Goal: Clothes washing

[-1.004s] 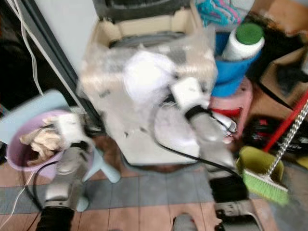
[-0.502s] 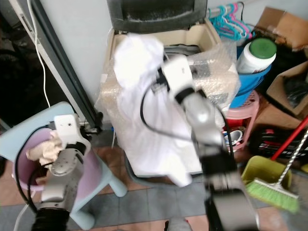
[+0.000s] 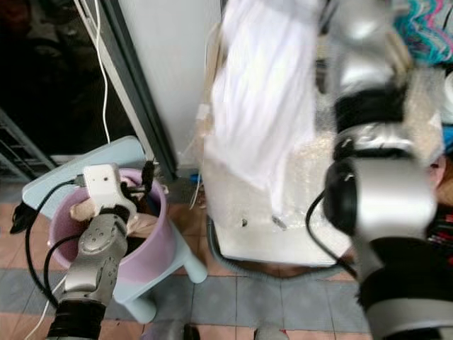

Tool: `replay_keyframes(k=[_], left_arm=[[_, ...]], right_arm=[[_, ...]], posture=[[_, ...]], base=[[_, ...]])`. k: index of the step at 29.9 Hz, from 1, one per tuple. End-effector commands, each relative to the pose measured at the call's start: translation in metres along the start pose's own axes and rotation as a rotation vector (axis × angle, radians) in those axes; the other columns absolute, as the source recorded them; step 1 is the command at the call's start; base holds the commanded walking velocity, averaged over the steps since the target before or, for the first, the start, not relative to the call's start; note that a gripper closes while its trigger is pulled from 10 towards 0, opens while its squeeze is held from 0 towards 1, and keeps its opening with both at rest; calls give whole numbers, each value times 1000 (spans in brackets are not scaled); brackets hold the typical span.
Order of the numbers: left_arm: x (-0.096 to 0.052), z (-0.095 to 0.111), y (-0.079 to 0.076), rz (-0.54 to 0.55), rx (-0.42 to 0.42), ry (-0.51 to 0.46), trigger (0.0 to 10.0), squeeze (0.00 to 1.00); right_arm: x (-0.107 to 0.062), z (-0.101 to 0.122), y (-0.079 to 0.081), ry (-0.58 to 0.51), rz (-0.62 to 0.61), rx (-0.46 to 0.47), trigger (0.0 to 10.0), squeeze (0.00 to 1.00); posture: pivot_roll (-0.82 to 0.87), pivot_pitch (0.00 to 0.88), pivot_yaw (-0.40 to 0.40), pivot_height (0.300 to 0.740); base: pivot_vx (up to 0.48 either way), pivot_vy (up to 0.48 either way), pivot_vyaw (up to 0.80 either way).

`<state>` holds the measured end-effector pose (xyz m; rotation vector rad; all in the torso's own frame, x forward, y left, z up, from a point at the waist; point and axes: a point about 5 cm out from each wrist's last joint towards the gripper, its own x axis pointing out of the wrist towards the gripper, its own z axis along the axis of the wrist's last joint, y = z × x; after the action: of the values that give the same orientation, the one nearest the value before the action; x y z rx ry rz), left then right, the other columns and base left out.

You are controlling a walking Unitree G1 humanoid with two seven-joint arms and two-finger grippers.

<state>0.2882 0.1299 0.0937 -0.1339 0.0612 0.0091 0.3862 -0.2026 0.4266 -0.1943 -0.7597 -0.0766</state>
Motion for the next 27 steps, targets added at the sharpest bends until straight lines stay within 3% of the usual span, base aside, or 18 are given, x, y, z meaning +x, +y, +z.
replay_keyframes(k=[1, 4, 6, 7, 9, 10, 11, 15, 20, 27], left_arm=[[-1, -2, 3, 29, -1, 3, 10000, 0], [-2, -3, 0, 27, -4, 2, 10000, 0], [-3, -3, -1, 24, -2, 2, 10000, 0], [-3, -3, -1, 23, 1, 2, 10000, 0], [-3, -3, -1, 17, 3, 2, 10000, 0], [-2, -3, -2, 0, 7, 1, 10000, 0], [-2, -3, -3, -9, 8, 1, 10000, 0], [-1, -1, -5, -42, 2, -15, 10000, 0], [-2, -1, -7, -50, 3, -14, 10000, 0], [-4, -2, -4, -51, 8, -16, 10000, 0]], right_arm=[[-12, -24, 14, 71, -1, -19, 10000, 0], [-41, -71, 19, 244, -20, -73, 10000, 0], [-58, -96, 21, 348, -29, -54, 10000, 0], [-77, -117, 25, 451, -20, -45, 10000, 0], [-96, -137, 32, 562, 5, -27, 10000, 0], [-120, -157, 41, 677, 45, 4, 10000, 0], [-128, -162, 44, 705, 49, 22, 10000, 0], [-154, -171, 55, 727, 68, 78, 10000, 0], [-173, -169, 69, 722, 149, 110, 10000, 0], [-181, -164, 79, 707, 224, 124, 10000, 0]], posture=[[-71, 0, 74, 740], [-71, 0, 78, 740], [-72, 0, 80, 740], [-77, 0, 86, 740], [-82, 0, 91, 740], [-82, 0, 91, 740], [-88, 0, 94, 740], [-95, 0, 99, 740], [-101, 0, 104, 740], [-94, 0, 101, 740]], base=[[0, 0, 0], [0, 0, 0], [0, 0, 0], [0, 0, 0], [0, 0, 0], [0, 0, 0], [0, 0, 0], [0, 0, 0], [260, 0, 0], [377, 0, 0]])
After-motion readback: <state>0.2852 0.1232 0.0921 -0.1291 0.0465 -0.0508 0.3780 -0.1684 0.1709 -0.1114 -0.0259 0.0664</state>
